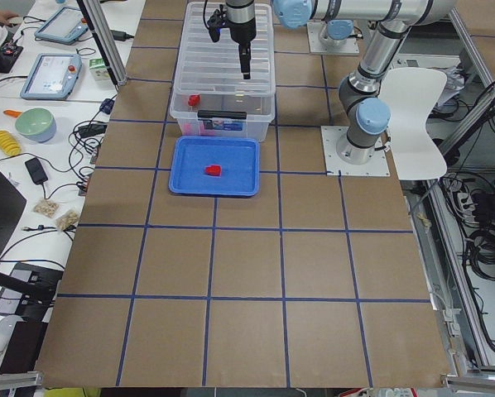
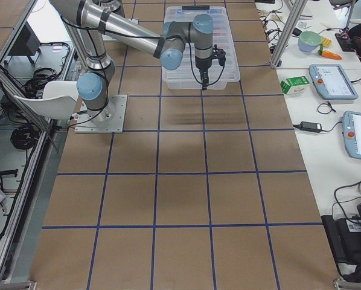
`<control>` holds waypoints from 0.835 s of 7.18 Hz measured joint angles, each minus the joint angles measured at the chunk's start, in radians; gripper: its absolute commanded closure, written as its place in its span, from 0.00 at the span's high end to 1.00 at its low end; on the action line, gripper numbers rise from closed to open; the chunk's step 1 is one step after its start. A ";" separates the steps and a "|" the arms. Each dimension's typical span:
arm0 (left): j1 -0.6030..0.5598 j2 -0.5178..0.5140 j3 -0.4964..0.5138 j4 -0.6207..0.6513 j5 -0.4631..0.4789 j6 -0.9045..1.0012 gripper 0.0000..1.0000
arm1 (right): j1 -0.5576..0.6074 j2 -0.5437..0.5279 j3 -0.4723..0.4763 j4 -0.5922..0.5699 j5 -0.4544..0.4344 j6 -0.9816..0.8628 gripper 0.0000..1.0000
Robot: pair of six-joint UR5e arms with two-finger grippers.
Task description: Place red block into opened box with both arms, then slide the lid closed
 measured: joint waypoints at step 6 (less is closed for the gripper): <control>0.245 -0.106 -0.060 0.146 -0.008 0.355 1.00 | -0.086 -0.003 -0.001 0.005 -0.004 -0.135 0.71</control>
